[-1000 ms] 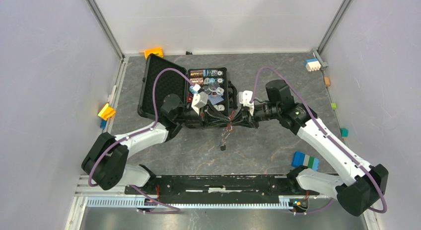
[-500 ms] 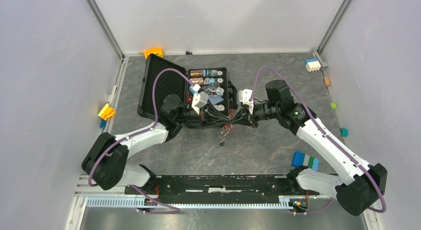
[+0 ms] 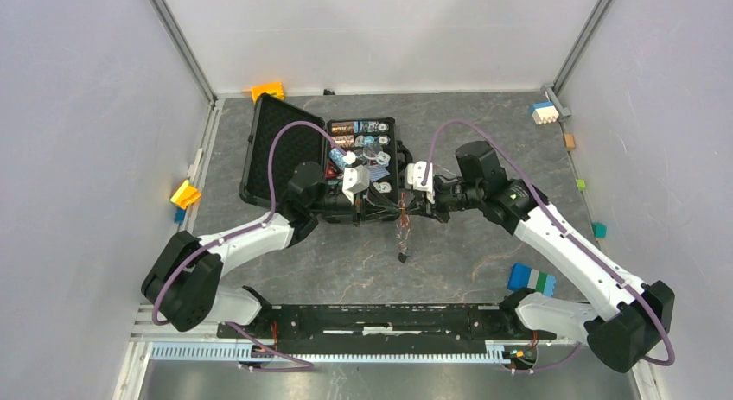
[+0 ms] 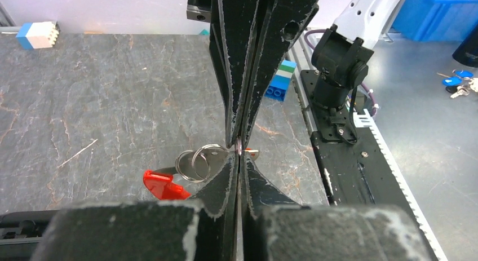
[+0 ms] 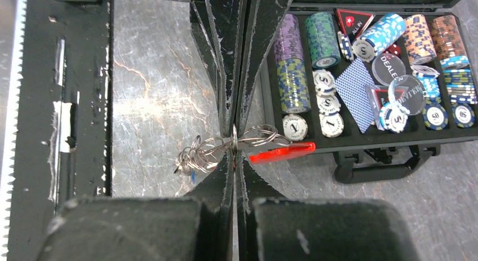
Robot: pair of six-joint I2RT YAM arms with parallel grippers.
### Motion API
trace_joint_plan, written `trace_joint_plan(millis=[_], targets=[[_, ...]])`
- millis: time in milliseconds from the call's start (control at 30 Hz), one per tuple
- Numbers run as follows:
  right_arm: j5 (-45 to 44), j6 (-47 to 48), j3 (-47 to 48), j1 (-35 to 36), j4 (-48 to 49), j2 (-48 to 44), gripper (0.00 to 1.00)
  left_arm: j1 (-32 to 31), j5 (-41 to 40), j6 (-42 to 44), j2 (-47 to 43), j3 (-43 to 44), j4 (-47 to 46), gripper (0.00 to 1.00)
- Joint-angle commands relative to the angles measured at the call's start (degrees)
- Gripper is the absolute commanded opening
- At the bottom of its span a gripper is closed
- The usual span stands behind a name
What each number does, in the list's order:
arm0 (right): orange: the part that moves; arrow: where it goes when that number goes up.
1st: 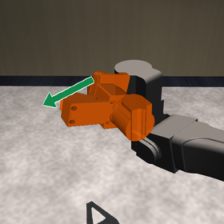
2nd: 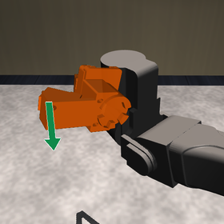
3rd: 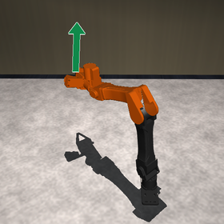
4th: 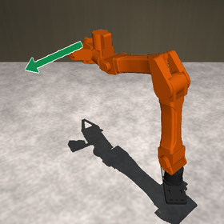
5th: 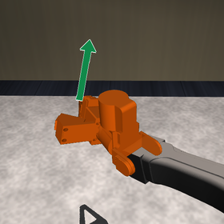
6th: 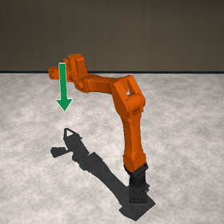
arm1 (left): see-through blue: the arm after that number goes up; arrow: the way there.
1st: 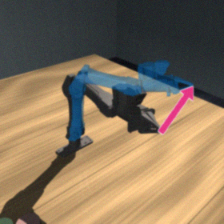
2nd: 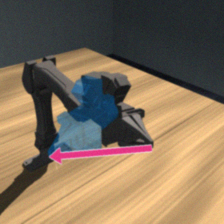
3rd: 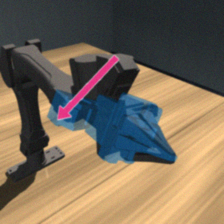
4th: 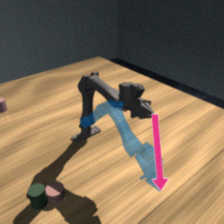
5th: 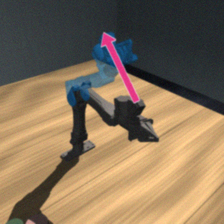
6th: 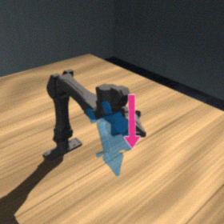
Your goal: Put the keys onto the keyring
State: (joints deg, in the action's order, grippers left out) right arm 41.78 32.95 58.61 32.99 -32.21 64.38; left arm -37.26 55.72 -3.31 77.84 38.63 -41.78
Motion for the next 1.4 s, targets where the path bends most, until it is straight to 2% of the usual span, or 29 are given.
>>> trace_joint_plan(millis=[0, 567, 1233, 1367], targets=[[-7.4, 3.3, 3.71, 1.74, -3.15, -0.36, 0.0, 0.42, -0.77, 6.96, -1.45, 2.66, 7.22, 0.07], [-12.91, 2.58, 7.54, 6.24, -5.93, 2.97, 0.0, 0.25, -0.88, 7.31, 0.08, 4.89, 9.42, 0.06], [-15.06, 1.57, 9.18, 7.21, -6.96, 5.39, 0.0, -0.14, 1.35, 5.74, 0.61, 5.5, 8.25, 0.16], [-14.93, 1.26, 9.23, 7.29, -6.7, 5.46, 0.0, -0.16, 1.76, 5.24, 0.87, 5.45, 7.5, 0.13]])
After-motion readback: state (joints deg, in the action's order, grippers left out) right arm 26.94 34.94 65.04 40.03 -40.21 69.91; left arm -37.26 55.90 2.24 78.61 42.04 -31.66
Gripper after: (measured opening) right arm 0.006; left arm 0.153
